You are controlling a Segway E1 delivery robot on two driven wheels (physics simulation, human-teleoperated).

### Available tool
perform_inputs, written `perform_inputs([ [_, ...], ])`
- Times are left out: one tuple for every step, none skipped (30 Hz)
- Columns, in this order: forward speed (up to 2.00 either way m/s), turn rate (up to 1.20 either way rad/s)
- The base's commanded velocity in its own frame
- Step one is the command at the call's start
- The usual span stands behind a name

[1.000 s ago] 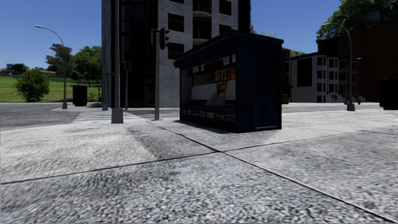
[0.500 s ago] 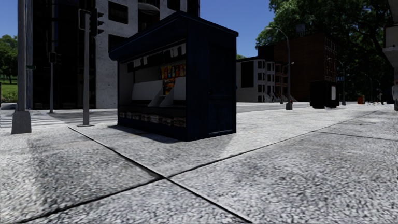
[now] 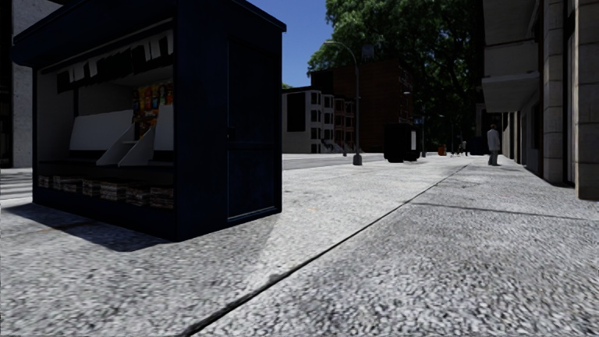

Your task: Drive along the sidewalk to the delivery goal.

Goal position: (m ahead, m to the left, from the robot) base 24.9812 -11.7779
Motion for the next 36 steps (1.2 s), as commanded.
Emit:
perform_inputs([
  [2.0,-0.6],
  [2.0,-0.6],
  [2.0,-0.6],
  [2.0,-0.6],
  [2.0,-0.6],
  [2.0,-0.6],
  [2.0,-0.6],
  [2.0,-0.6],
  [2.0,-0.6],
  [2.0,-0.6],
  [2.0,-0.6],
  [2.0,-0.6],
  [2.0,-0.6],
  [2.0,-0.6],
  [2.0,-0.6],
  [2.0,-0.6],
  [2.0,-0.6],
  [2.0,-0.6],
  [2.0,-0.6],
  [2.0,-0.6],
  [2.0,-0.6],
  [2.0,-0.54],
  [2.0,0.0],
  [2.0,0.0],
  [2.0,0.0],
  [2.0,0.0],
  [2.0,0.0],
  [2.0,0.0],
  [2.0,0.0],
  [2.0,0.0],
  [2.0,0.0],
  [2.0,0.0],
  [2.0,0.0],
  [2.0,0.0],
  [2.0,0.0],
  [2.0,0.0],
])
